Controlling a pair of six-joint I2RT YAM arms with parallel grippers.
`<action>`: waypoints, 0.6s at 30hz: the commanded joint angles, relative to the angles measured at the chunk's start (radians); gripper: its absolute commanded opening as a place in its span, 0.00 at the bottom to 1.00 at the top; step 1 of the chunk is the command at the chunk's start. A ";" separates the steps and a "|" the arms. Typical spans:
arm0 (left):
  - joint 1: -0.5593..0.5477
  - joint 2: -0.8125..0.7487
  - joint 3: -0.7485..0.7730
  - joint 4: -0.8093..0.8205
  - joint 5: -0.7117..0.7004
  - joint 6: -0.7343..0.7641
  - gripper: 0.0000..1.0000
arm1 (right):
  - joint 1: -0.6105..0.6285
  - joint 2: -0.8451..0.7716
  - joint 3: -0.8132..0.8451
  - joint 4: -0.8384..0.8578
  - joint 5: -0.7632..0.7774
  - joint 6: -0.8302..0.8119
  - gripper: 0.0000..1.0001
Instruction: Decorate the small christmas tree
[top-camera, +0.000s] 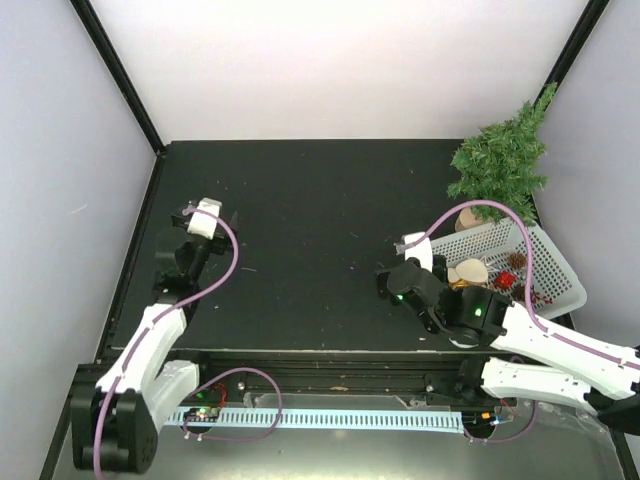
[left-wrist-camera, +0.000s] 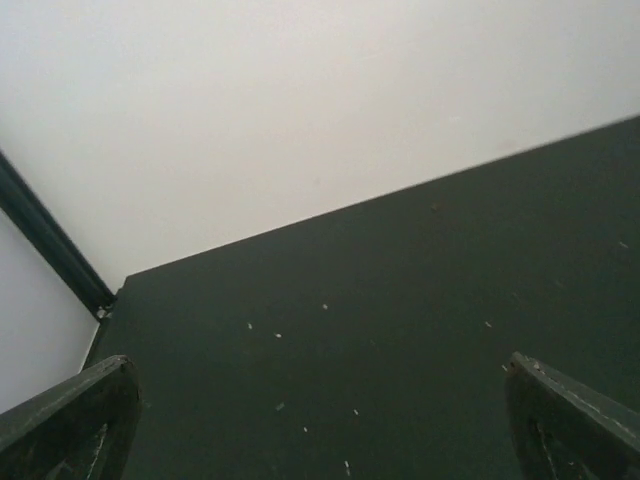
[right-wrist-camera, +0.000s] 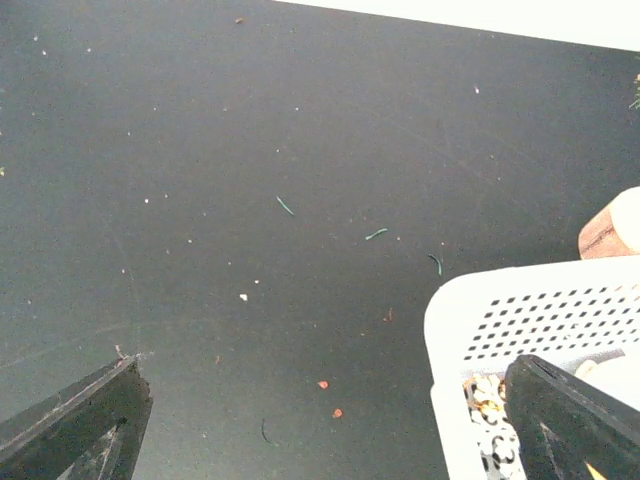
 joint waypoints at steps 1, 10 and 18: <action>-0.005 -0.203 0.051 -0.418 0.150 0.130 0.99 | 0.013 -0.024 0.015 -0.070 -0.009 0.029 0.97; -0.005 -0.410 0.276 -1.002 0.364 0.294 0.99 | 0.016 -0.096 0.090 -0.324 0.068 0.192 0.96; -0.006 -0.342 0.438 -1.352 0.646 0.443 0.99 | 0.014 -0.174 0.176 -0.440 0.178 0.232 1.00</action>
